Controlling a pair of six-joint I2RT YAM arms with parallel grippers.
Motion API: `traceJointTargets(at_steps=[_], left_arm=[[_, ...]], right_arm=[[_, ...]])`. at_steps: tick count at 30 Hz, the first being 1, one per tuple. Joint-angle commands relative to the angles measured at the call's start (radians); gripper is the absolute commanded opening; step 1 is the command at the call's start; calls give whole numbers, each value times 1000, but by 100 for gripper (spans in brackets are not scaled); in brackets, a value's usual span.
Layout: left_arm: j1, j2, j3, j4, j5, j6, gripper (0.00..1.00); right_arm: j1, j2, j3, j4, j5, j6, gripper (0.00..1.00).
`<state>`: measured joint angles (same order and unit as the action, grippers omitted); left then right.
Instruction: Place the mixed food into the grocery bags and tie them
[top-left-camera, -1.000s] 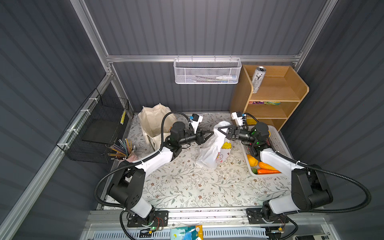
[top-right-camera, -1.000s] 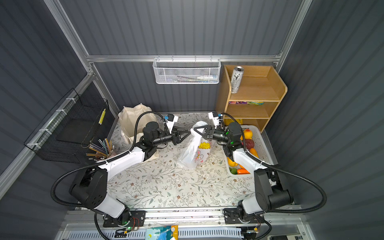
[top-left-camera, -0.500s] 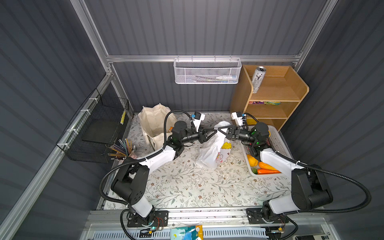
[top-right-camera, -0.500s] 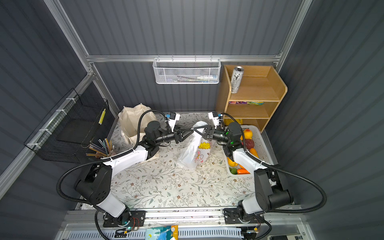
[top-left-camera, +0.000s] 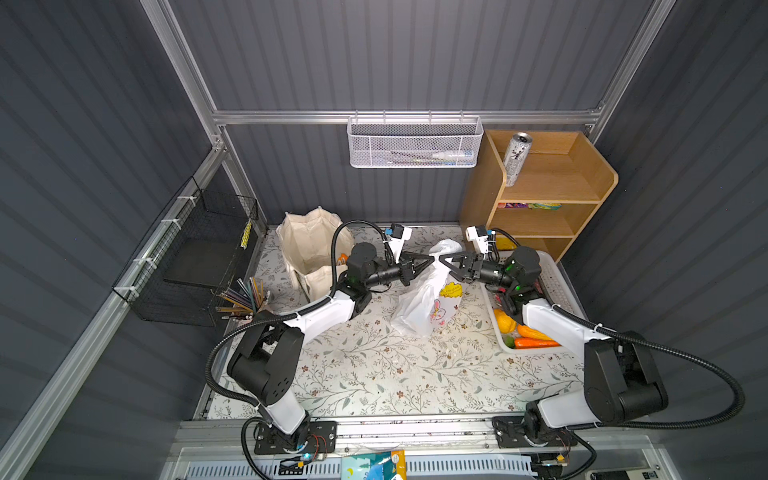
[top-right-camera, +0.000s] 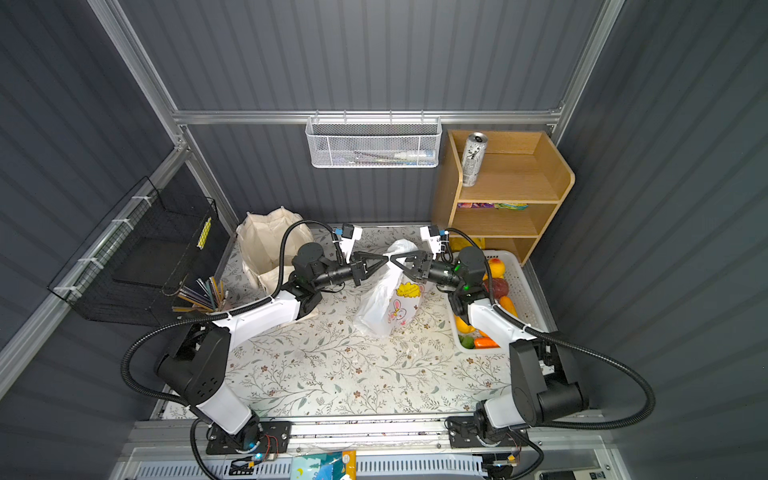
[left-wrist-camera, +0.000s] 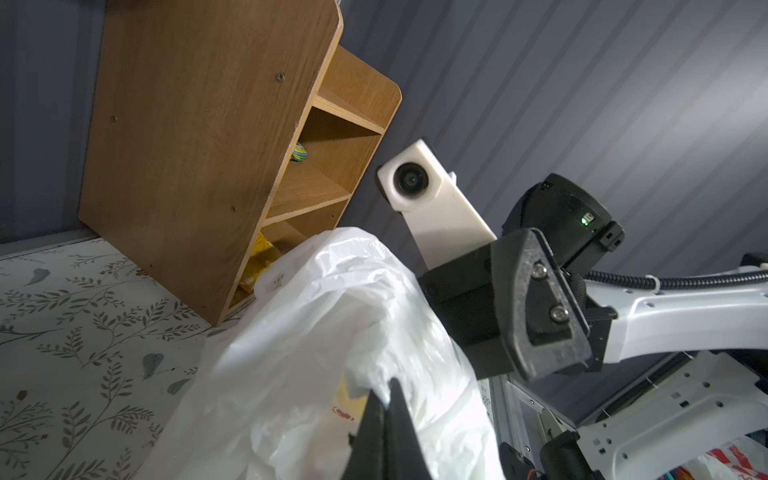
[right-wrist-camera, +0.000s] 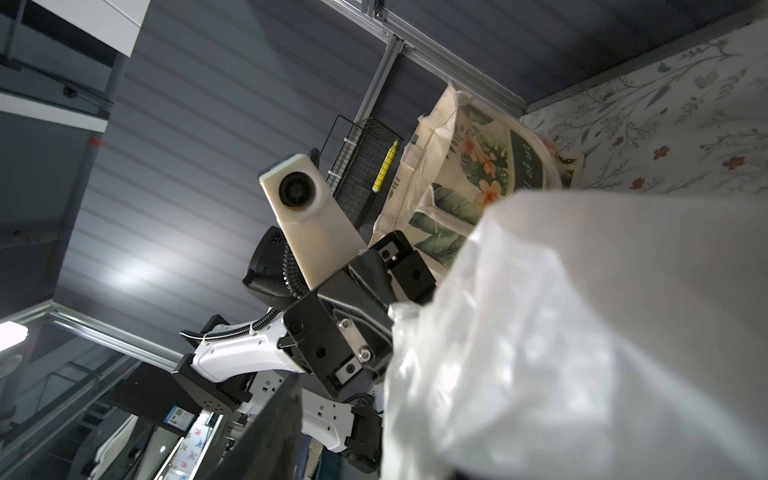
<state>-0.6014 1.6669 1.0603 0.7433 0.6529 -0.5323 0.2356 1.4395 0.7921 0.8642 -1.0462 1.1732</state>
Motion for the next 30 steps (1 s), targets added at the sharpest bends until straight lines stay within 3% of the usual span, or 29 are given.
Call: traceJointTargets(at_steps=[1,8,13,15,17,21,30], left_arm=[[-2,-25,-21,30,-62,8,0],[-1,-38,-29,1,-100,34,0],[-1,-29,-24,-21,-99,48,0],[-1,-25,-18,-38,-101,56,0],[-1,-21,-17,-44,-101,58,0],[-2,-20,-16,-55,-96,64,0],[-3,-12,-11,-53,-97,64,0]], right_arm=[[-25,-46,-30,-5,-13,-7,58],[-38,-120,-111,-46,-18,-8,54],[-42,-144,-200,-81,27,-9,34],[-41,-137,-218,-83,40,-8,32],[-36,-131,-220,-82,41,-7,34],[-11,-153,-221,-93,36,-9,48],[57,-185,-201,-157,53,-10,51]])
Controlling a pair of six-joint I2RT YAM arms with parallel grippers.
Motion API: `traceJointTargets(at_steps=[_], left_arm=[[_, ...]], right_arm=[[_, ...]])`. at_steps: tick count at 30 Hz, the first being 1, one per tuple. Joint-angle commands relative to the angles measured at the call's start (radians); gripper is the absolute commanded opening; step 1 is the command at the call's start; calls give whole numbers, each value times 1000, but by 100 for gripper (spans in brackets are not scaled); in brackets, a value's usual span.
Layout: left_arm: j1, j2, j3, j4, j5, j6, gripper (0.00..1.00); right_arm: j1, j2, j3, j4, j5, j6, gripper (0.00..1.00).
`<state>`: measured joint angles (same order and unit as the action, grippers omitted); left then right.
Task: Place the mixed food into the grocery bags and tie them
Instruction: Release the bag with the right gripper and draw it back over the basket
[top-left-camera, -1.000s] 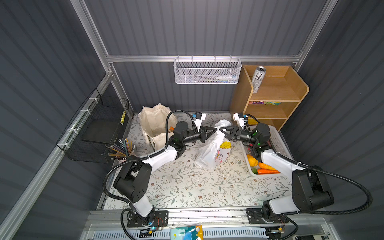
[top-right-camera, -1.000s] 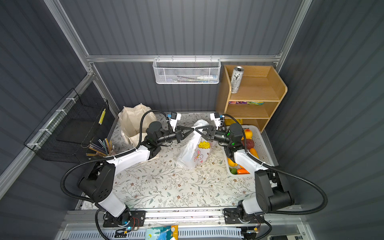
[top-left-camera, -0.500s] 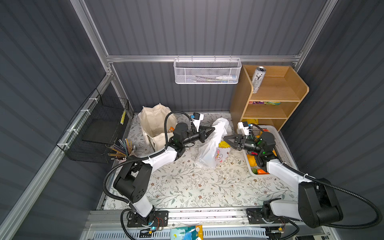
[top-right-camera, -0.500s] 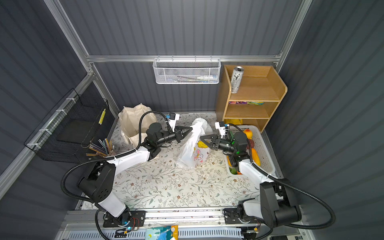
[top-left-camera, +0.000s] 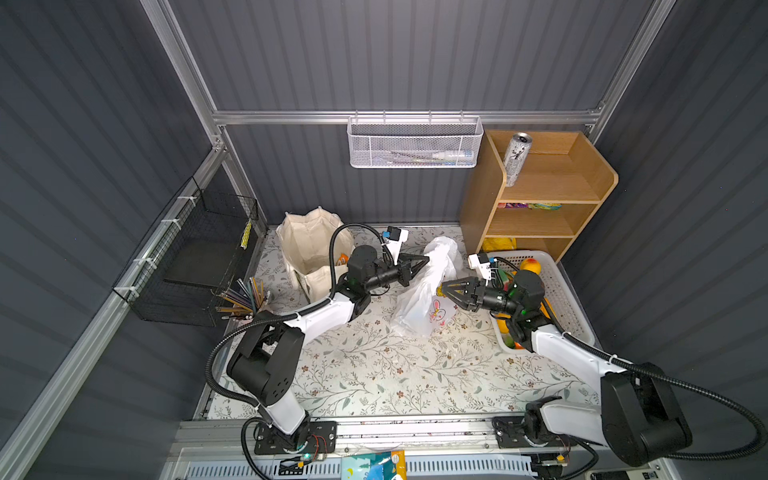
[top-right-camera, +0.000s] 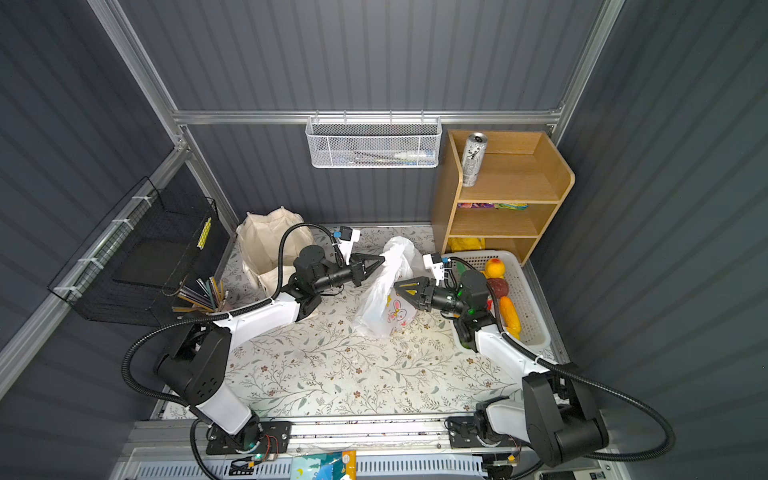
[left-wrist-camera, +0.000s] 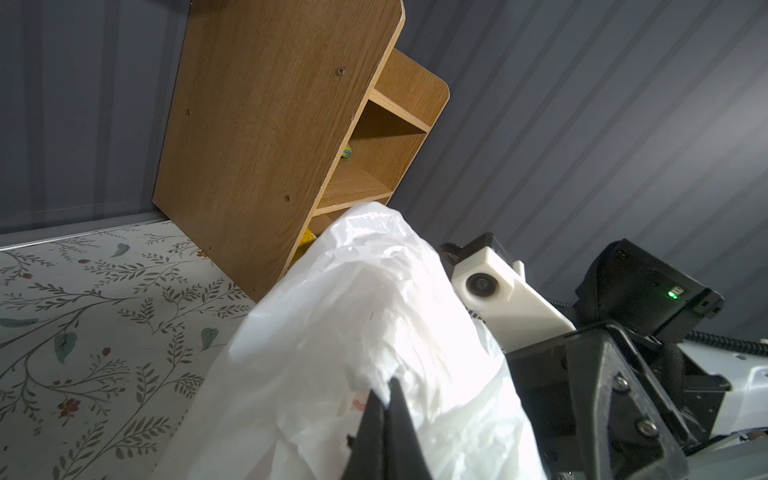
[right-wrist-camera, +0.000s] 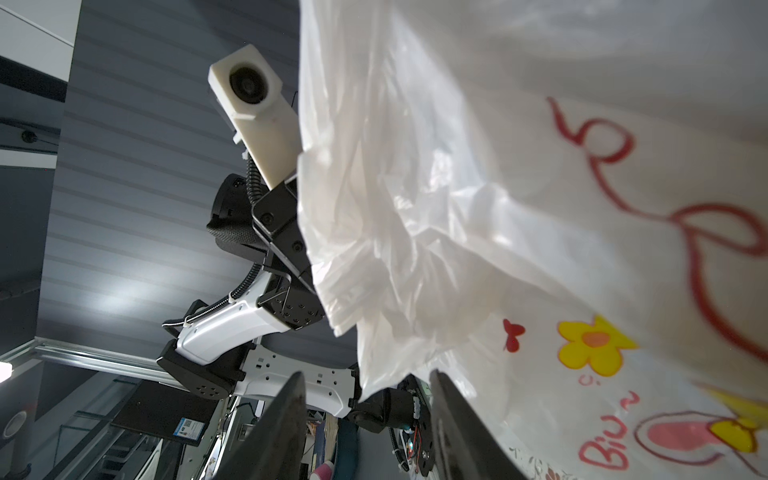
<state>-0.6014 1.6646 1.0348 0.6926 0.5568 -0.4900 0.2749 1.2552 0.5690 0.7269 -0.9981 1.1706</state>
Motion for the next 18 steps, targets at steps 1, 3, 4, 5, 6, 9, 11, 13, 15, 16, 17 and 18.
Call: traceJointTargets(at_steps=[1,3,4,5,6,9,11,13,15,16,17,18], left_arm=[[-3,-8,15,-1,1,22,0],[-5,-4,20,0,4,22,0],[-6,-3,21,0,5,21,0],[-6,-3,22,1,5,22,0],[-7,-4,21,1,5,22,0],[-9,-5,21,-2,6,24,0],[-9,-6,17,-2,4,24,0],[-9,-8,17,-2,2,24,0],[-9,-10,16,5,-5,15,0],[-9,-11,17,5,-14,10,0],[-7,-12,20,2,-27,4,0],[-2,-14,26,-9,-46,-3,0]], right_arm=[[25,7,27,-22,7,-8,51],[45,25,40,-29,11,-8,51],[53,33,46,-31,13,-8,52],[61,43,51,-32,16,-8,52],[64,51,58,-29,19,-8,52],[70,68,77,-31,28,-8,51],[70,78,86,-38,33,-9,46],[70,85,93,-45,34,-10,29],[66,91,90,-53,36,-10,7],[61,92,85,-52,36,-8,0],[53,90,79,-53,35,-8,0],[43,86,72,-56,33,-8,0]])
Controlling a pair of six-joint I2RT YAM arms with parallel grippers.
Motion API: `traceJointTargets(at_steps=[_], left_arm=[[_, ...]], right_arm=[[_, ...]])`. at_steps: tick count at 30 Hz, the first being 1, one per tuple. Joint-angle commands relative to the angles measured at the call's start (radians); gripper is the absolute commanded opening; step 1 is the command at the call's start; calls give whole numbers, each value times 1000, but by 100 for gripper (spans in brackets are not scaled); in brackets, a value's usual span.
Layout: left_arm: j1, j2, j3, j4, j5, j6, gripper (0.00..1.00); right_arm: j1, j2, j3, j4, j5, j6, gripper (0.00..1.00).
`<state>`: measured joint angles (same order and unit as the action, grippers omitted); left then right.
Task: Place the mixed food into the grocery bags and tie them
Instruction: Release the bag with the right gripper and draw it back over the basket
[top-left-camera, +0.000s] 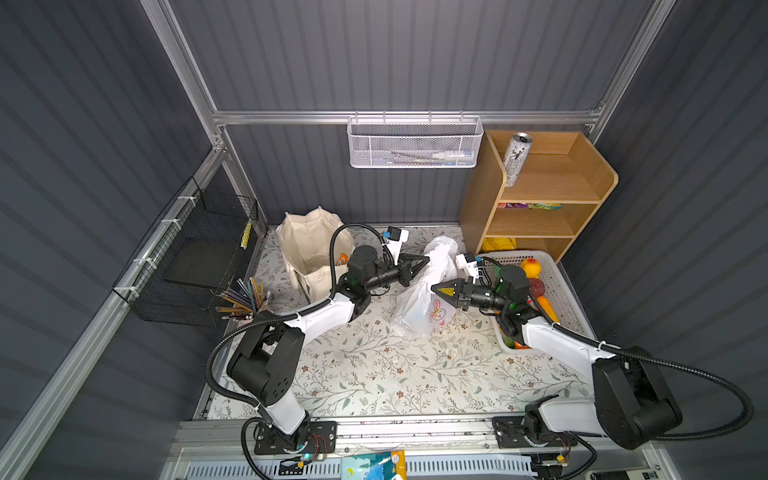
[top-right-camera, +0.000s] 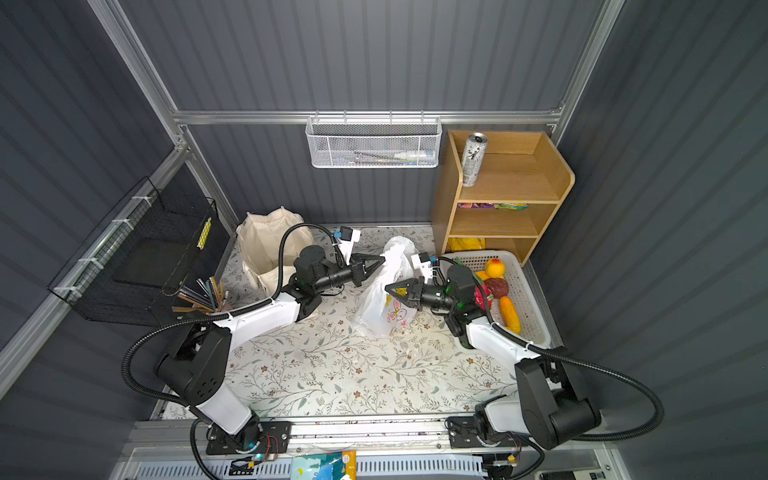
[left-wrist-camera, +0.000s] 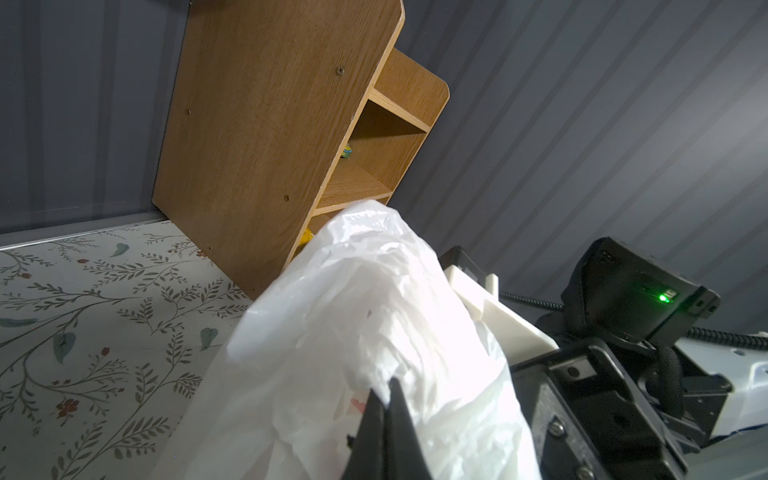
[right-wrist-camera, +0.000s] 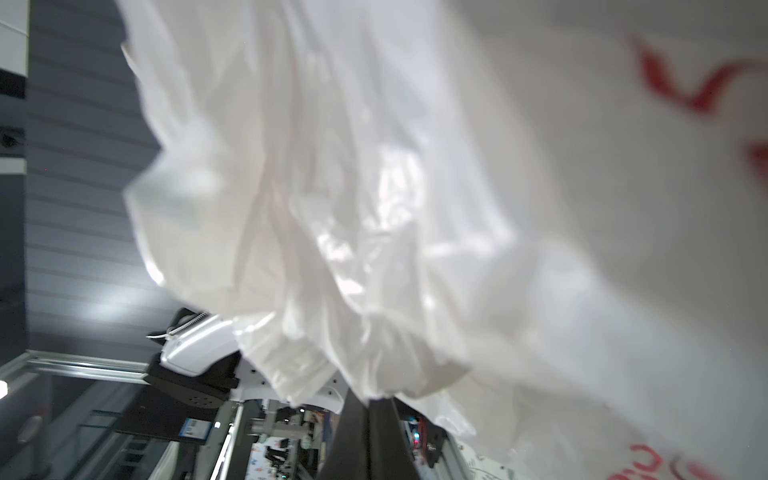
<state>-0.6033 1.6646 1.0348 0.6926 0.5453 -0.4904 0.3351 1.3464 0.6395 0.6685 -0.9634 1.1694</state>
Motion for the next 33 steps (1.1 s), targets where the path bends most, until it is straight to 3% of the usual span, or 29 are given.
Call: traceJointTargets(at_steps=[1,7,12,25,29,33], left_arm=[[9,-18,31,-16,-54,-10,0],[108,-78,37,-63,-176,-45,0],[163,-118,45,-148,-208,-14,0],[266,-198,-33,-350,-413,-8,0],[274,-182,-52,-368,-398,-7,0],[272,-156,-25,-345,-274,27,0]], right_arm=[[-30,-12,-7,1,-6,-6,0],[-163,-90,-70,-61,-25,-19,0],[-293,-148,-124,-193,49,-86,0],[-524,-130,-179,-137,130,-36,0],[-545,-102,-177,-127,109,-32,0],[-542,-68,-160,-81,45,-15,0]])
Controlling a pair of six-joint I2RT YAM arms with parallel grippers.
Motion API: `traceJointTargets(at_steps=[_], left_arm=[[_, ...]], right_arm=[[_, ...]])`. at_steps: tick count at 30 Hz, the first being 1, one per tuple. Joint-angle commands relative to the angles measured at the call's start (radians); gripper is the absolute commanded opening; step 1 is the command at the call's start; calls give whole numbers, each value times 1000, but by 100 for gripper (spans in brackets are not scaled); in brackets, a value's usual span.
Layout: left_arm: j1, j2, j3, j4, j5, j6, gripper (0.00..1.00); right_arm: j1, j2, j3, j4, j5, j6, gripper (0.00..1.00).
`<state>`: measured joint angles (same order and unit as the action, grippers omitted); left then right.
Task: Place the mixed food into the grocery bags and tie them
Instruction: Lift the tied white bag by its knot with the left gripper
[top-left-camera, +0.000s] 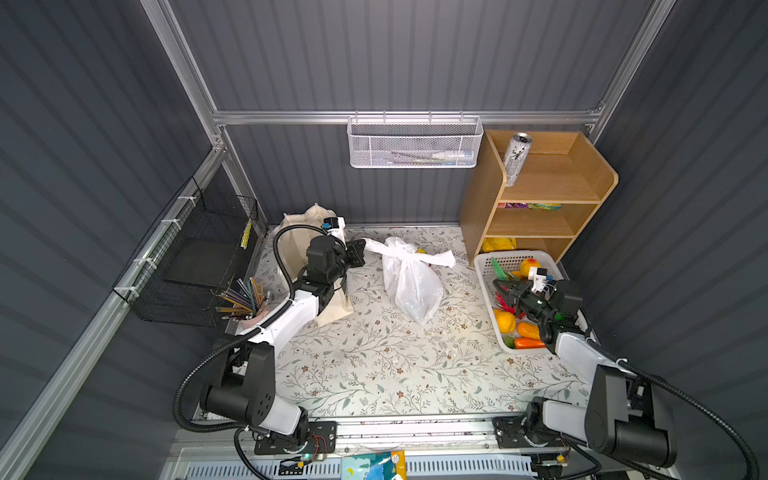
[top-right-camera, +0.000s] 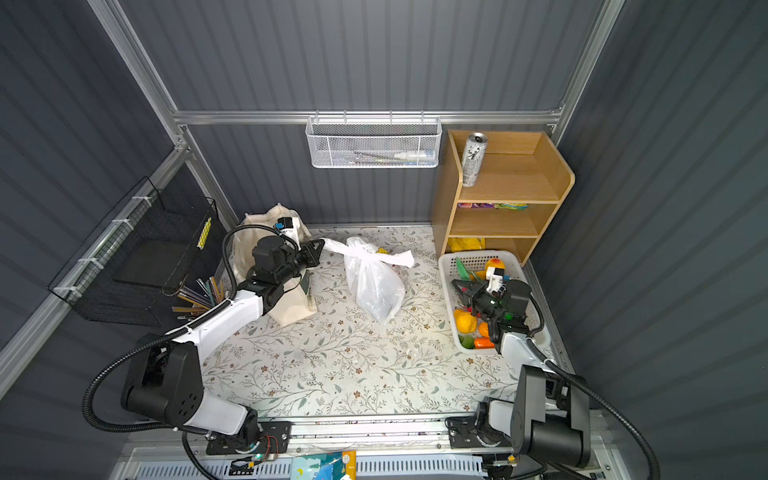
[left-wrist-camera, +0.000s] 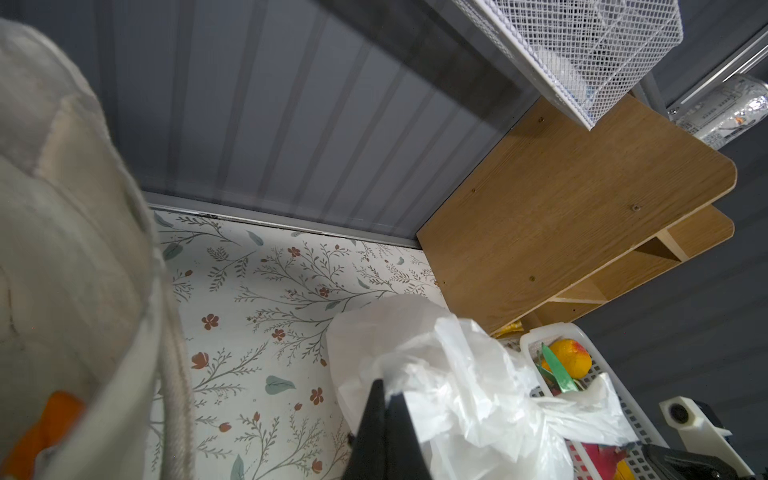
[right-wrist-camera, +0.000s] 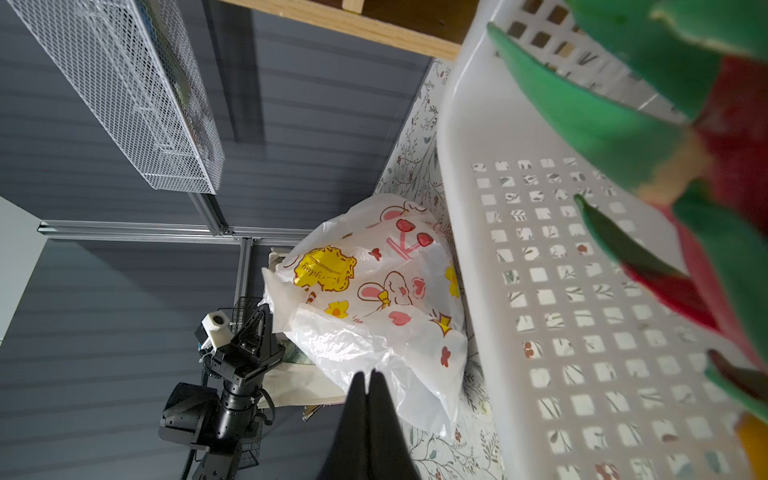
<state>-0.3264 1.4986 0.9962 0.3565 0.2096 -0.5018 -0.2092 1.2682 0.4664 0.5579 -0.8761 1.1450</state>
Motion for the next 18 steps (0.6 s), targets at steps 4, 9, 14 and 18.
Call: traceJointTargets(at_steps=[4,9,14,18], left_arm=[[-33,26,87,-46,183,115,41],[-112,2,245,-264,127,316,58],[-254,122,586,-702,-65,612,67],[-300,250,783,-926,-175,718,78]], right_arm=[[8,10,31,22,-70,12,0],[46,-24,60,-24,-81,-6,33],[129,-89,158,-263,-48,-166,64],[192,-116,242,-460,3,-305,76]])
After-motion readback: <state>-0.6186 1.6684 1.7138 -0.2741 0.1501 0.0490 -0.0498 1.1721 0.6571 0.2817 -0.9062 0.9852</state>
